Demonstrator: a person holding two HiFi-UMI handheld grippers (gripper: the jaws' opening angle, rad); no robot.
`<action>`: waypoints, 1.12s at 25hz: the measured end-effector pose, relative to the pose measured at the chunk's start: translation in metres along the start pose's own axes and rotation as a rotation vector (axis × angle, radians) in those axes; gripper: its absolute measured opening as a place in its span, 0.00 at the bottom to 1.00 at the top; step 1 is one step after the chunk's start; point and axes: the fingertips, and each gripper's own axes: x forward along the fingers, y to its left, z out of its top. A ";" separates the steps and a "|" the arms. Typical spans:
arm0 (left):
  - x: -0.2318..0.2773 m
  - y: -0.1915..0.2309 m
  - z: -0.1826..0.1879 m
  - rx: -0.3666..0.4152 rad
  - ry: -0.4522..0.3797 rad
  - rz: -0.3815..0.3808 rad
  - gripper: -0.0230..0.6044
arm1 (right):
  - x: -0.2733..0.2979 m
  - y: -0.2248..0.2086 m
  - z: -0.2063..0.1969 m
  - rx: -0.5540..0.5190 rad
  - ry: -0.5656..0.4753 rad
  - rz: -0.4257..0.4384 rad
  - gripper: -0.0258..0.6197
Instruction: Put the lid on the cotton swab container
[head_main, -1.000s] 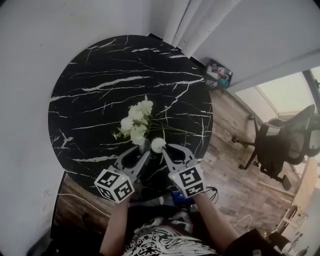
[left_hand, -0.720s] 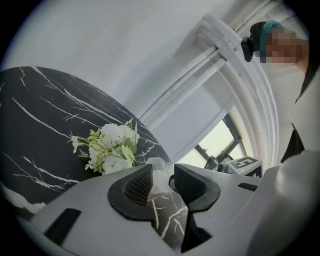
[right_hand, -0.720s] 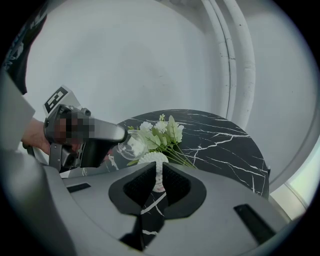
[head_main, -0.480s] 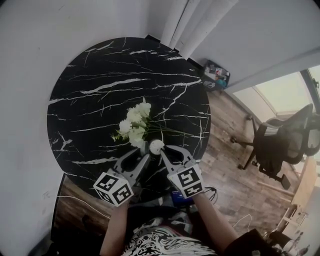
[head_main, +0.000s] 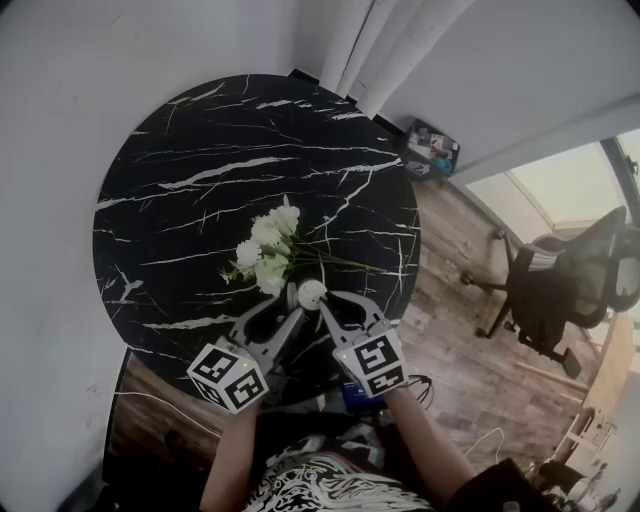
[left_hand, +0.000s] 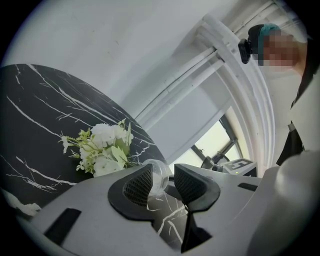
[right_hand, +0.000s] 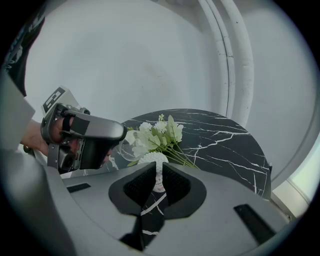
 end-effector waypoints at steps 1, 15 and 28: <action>0.001 -0.001 0.000 0.001 0.002 -0.003 0.26 | 0.000 0.000 0.000 0.006 -0.001 0.002 0.07; 0.015 -0.006 -0.006 0.006 0.029 -0.022 0.26 | 0.000 -0.003 -0.001 0.040 -0.013 0.008 0.07; 0.021 -0.006 -0.011 -0.010 0.041 -0.032 0.26 | -0.001 -0.007 -0.002 0.164 -0.048 0.035 0.07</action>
